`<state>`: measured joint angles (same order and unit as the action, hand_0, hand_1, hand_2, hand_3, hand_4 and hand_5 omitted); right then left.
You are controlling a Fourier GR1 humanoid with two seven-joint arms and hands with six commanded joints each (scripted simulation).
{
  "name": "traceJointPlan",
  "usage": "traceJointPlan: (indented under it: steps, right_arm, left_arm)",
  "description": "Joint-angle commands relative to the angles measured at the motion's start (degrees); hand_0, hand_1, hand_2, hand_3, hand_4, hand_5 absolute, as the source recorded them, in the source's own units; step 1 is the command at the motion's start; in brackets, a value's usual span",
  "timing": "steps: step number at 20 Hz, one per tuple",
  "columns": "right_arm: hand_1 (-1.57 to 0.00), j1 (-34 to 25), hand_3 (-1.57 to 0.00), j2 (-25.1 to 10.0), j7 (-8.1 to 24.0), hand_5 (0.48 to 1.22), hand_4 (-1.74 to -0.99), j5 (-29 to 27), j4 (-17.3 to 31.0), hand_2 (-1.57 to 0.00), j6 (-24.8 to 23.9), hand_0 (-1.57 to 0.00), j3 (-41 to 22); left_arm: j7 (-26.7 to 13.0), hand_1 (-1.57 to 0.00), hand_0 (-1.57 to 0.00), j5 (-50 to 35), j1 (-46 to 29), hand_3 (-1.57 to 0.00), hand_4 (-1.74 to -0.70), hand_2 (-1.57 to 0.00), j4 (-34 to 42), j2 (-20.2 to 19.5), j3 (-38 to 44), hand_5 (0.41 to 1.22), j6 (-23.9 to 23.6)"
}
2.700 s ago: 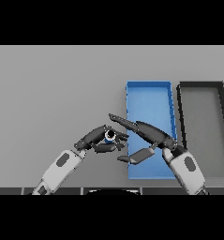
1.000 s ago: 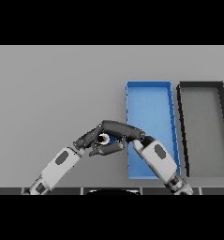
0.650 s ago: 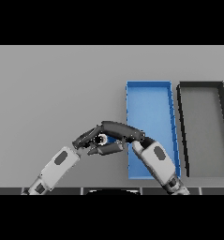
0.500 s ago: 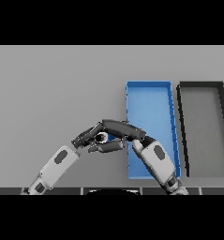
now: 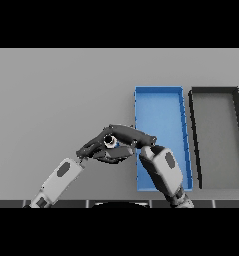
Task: Pick up the blue pipe and place it into the blue bin.
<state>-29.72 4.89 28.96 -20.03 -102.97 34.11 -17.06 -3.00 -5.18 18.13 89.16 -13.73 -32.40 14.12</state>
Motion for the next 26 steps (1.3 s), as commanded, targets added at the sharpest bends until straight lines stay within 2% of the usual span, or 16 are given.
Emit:
traceJointPlan:
  steps: [1,2,3,5,8,10,11,13,15,16,19,22,26]
  right_arm:
    - [-1.57,-1.07,-1.57,0.35,2.07,1.221,-1.492,-3.49,-0.2,-1.57,-1.09,-1.57,1.02]
    - [-1.57,-2.25,-1.57,0.81,4.59,1.221,-1.493,-6.79,-0.49,-1.57,-2.83,-1.57,1.86]
    - [-1.57,-4.33,-1.57,0.05,5.76,1.221,-1.494,-9.61,-0.04,-1.57,-5.34,-1.57,2.27]
    - [-1.57,-7.45,-1.57,-3.4,5.73,1.221,-1.493,-14.46,-0.7,-1.57,-9.23,-1.57,1.98]
    - [-1.57,-14.63,-1.57,-8.23,5.72,1.221,-1.493,-18.65,-0.59,-1.57,-15.69,-1.57,2.78]
    - [-1.57,-20.52,-1.57,-9.99,4.02,1.221,-1.494,-19.13,0.36,-1.57,-15.32,-1.57,5.43]
    - [-1.57,-22.9,-1.57,-11.17,2.97,1.221,-1.495,-19.77,1.44,-1.57,-14.71,-1.57,7.07]
    - [-1.57,-26.76,-1.57,-12.63,2.2,1.221,-1.496,-19.13,4.85,-1.57,-16.79,-1.57,10.43]
    - [-1.57,-29.68,-1.57,-13.95,0.71,1.221,-1.497,-16.82,8.2,-1.57,-18.91,-1.57,13.36]
    - [-1.57,-30.64,-1.57,-15.16,-0.16,1.221,-1.498,-14.9,10.54,-1.57,-19.23,-1.57,14.88]
    - [-1.57,-30.71,-1.57,-18.4,-0.59,1.221,-1.498,-10.11,16.67,-1.57,-19.38,-1.57,18.27]
    - [-1.57,-28.22,-1.57,-20.64,0.72,1.221,-1.499,-7.98,22.99,-1.57,-19.05,-1.57,22.13]
    - [-1.57,-21.5,-1.57,-21.22,1.31,1.221,-1.499,-4.98,25.72,-1.57,-19.77,-1.57,25.07]
  left_arm:
    - [-0.3,-0.01,-0.01,-0.12,-0.32,0.0,-0.88,-0.01,-0.05,-0.31,0.05,0.555,0.17]
    - [-0.26,0.0,-0.01,0.04,-0.26,0.0,-0.87,-0.01,-0.2,-0.13,-0.11,0.543,0.19]
    - [0.38,0.0,0.0,0.28,-0.61,0.0,-0.87,0.0,-0.32,-0.19,-0.34,0.535,0.33]
    - [0.34,0.0,0.0,0.2,-1.18,0.0,-0.87,0.0,0.09,-0.28,-0.6,0.523,0.5]
    - [-0.48,0.0,0.0,0.59,-1.0,0.0,-0.86,0.0,-0.26,-0.1,-0.74,0.503,0.32]
    - [0.58,0.0,0.0,0.4,-0.99,0.0,-0.86,0.0,0.46,-0.59,-0.64,0.493,0.68]
    - [-0.16,0.0,0.0,0.28,-0.73,0.0,-0.87,0.0,0.13,-0.22,-0.73,0.486,0.71]
    - [0.58,0.0,0.0,0.41,-1.31,0.0,-0.87,0.0,0.6,-0.86,-0.69,0.484,0.8]
    - [0.52,0.0,0.0,0.32,-1.54,0.0,-0.86,0.0,0.57,-1.03,-0.59,0.484,0.82]
    - [-0.71,0.0,0.0,0.23,-1.31,0.0,-0.86,0.0,0.72,-0.77,-0.57,0.484,0.56]
    - [-0.95,0.0,0.0,0.68,-1.94,0.0,-0.84,0.0,1.5,-1.34,-0.6,0.477,0.1]
    - [-1.21,0.0,0.0,1.27,-1.59,0.0,-0.83,0.0,1.79,-1.97,-0.31,0.467,-0.28]
    - [-1.81,0.0,0.0,1.82,-1.69,0.0,-0.82,0.0,2.11,-1.87,-0.51,0.462,-0.77]
